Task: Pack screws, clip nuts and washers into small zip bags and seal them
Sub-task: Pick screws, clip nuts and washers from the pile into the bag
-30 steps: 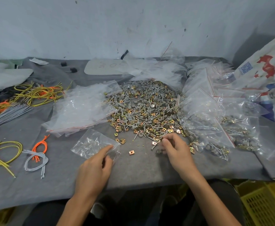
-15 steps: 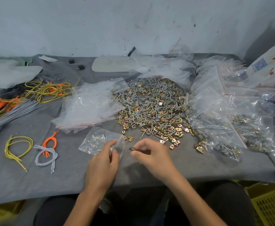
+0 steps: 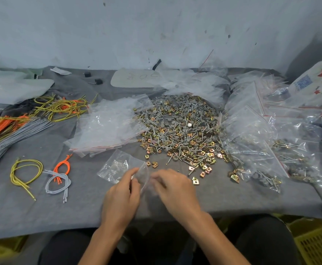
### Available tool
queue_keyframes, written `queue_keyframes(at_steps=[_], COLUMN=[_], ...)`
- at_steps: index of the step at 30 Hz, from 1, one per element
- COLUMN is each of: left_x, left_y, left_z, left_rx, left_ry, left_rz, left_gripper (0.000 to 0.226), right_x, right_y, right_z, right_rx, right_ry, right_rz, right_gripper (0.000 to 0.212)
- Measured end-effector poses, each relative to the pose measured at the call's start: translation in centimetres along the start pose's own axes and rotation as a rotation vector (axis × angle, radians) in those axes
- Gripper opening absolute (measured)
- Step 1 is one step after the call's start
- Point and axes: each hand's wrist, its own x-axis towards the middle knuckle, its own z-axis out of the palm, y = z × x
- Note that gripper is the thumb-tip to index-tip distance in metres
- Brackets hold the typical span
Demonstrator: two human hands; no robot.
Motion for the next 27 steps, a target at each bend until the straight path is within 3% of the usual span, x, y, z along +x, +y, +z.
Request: queue_keyframes(at_steps=[4, 7, 15, 20, 27], left_x=[0.0, 0.0, -0.1, 0.0, -0.1], left_y=[0.1, 0.2, 0.0, 0.0, 0.3], left_z=[0.1, 0.0, 0.1, 0.2, -0.1], left_rx=[0.012, 0.017, -0.007, 0.0, -0.011], left_ry=[0.017, 0.014, 0.013, 0.019, 0.015], left_rz=[0.0, 0.0, -0.015, -0.02, -0.033], left_gripper=[0.033, 0.033, 0.032, 0.033, 0.031], right_x=[-1.6, -2.3, -2.1, -1.6, -0.8], right_y=[4.7, 6.5, 7.0, 6.8, 5.0], right_z=[-4.1, -5.5, -5.9, -5.9, -4.6], right_rx=[-0.115, -0.214, -0.251, -0.114, 0.396], right_ry=[0.093, -0.002, -0.075, -0.069, -0.036], right_rz=[0.193, 0.3, 0.274, 0.288, 0.342], right_gripper=[0.01, 0.021, 0.01, 0.014, 0.019])
